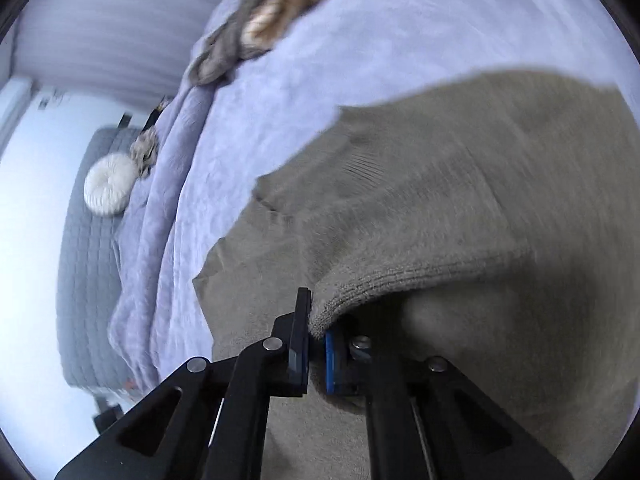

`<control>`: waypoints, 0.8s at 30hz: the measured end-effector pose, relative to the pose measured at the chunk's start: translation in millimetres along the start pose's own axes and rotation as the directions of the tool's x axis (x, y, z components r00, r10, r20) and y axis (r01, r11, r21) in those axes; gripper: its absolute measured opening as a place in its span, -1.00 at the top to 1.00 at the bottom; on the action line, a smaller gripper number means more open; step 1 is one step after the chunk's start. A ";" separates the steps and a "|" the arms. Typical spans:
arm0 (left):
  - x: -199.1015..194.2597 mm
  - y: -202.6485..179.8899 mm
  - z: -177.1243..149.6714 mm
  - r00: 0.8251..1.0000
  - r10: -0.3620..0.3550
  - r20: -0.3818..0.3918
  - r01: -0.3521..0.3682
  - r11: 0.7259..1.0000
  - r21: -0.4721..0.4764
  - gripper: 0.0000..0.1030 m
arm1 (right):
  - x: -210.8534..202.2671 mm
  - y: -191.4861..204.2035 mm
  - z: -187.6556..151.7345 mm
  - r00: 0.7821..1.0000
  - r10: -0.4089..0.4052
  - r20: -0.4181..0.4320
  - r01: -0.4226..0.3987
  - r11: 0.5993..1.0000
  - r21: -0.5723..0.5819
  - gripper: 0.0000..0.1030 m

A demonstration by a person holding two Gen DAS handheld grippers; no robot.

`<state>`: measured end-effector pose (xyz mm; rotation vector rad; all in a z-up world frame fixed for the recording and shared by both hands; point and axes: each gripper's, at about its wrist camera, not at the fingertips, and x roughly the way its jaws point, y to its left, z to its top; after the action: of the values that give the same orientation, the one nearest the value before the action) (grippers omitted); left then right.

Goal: Fold small clothes

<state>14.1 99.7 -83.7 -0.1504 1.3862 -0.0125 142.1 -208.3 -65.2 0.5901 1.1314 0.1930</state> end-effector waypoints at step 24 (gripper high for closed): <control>31.9 -40.3 69.4 0.944 -0.326 -0.044 0.321 0.942 -0.101 -0.97 | -63.8 -83.1 -90.3 0.994 -0.017 -0.104 0.034 0.985 0.166 0.03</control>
<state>91.2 63.5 -98.2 -0.4582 1.4100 -0.2293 22.1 -274.1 -85.5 0.7215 1.2624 0.1073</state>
